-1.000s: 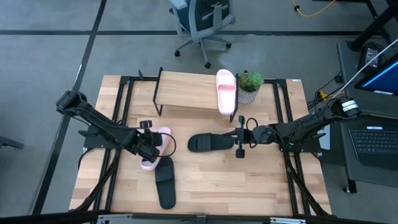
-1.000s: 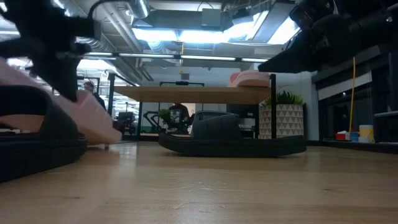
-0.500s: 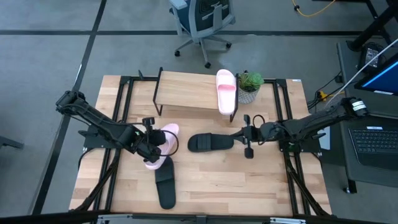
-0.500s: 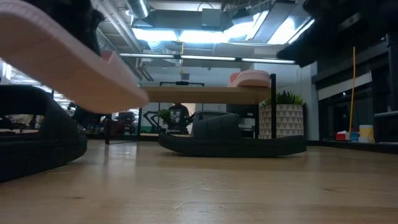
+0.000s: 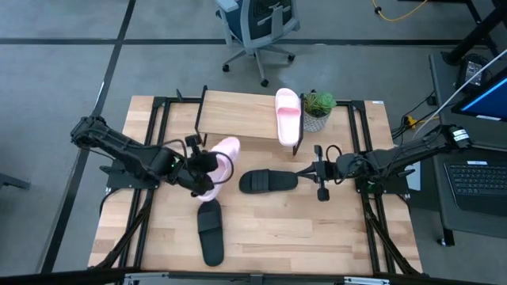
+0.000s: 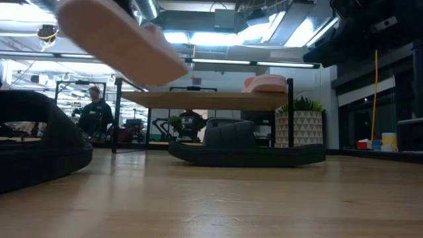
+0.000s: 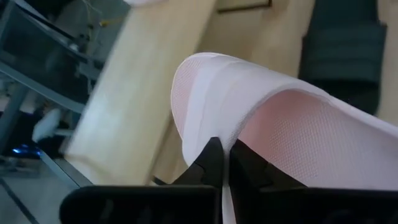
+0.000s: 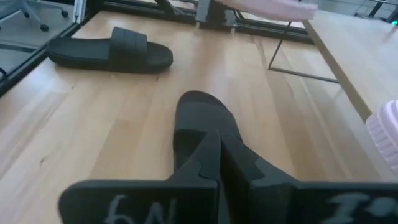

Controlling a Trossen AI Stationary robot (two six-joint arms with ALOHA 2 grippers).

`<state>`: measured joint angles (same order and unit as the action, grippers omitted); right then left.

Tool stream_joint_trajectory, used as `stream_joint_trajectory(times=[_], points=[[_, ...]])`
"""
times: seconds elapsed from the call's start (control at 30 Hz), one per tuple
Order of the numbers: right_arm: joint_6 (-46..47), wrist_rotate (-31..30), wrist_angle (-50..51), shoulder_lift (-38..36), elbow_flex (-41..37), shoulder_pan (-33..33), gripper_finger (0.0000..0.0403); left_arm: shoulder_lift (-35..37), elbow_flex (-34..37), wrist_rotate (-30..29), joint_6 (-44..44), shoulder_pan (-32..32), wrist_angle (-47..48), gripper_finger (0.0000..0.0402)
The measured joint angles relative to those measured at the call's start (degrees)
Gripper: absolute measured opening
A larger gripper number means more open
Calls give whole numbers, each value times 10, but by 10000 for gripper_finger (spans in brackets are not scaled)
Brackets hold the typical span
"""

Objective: Pick and place slides into the shelf
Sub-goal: Put the pink slides on the shelf

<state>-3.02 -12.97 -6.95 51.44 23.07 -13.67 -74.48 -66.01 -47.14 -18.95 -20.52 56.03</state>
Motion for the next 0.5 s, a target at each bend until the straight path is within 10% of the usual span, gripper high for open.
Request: stream_joint_trajectory(times=[0.5], points=[[-3, 73, -16, -4, -31, 23, 5, -2, -46, 5, 265, 128, -192, 2]])
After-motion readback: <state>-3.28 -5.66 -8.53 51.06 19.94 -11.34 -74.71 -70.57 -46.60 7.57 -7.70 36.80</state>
